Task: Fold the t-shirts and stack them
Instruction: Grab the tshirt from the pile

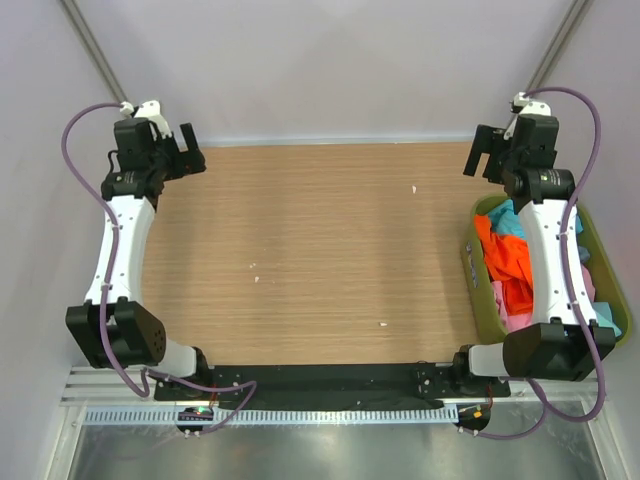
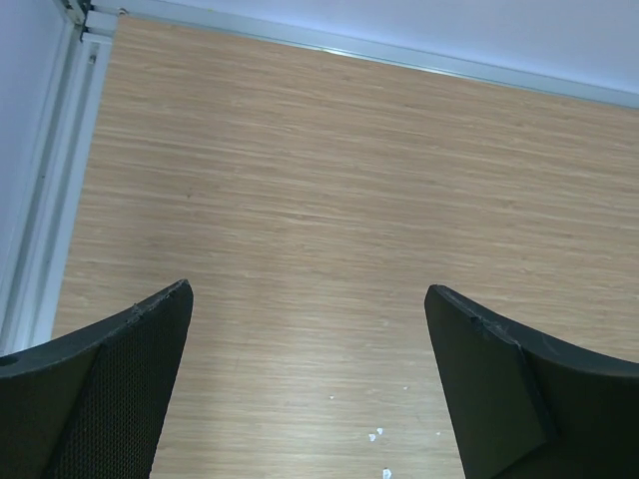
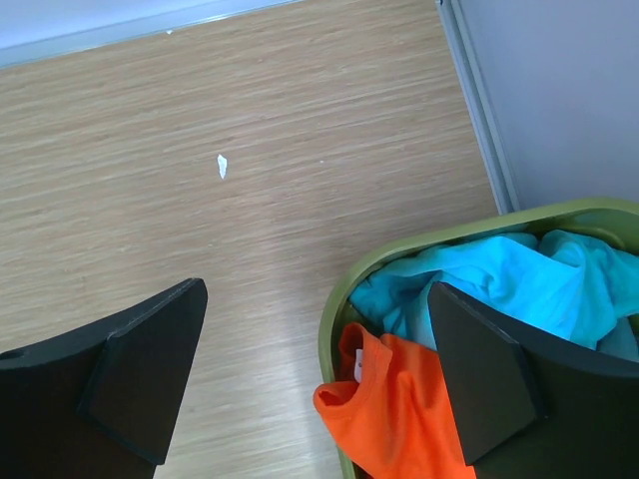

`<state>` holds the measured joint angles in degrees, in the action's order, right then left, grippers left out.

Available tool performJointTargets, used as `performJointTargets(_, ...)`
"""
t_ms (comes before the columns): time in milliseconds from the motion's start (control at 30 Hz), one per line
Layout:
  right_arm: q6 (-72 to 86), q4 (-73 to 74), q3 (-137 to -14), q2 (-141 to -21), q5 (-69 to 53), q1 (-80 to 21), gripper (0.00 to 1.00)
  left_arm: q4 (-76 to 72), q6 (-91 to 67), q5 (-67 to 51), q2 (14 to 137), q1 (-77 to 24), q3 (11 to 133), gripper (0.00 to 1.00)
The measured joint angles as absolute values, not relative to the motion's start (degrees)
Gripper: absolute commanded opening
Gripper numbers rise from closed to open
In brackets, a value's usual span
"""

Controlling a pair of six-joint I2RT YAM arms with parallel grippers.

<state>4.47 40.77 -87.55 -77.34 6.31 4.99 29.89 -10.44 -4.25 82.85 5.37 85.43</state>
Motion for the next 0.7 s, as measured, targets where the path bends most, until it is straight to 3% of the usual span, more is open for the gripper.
performJointTargets(700,-3.81,55.81,-83.46,-77.3,5.3,6.59,0.92,43.57,-7.01,-7.79,86.46,2.7,78.3,1.0)
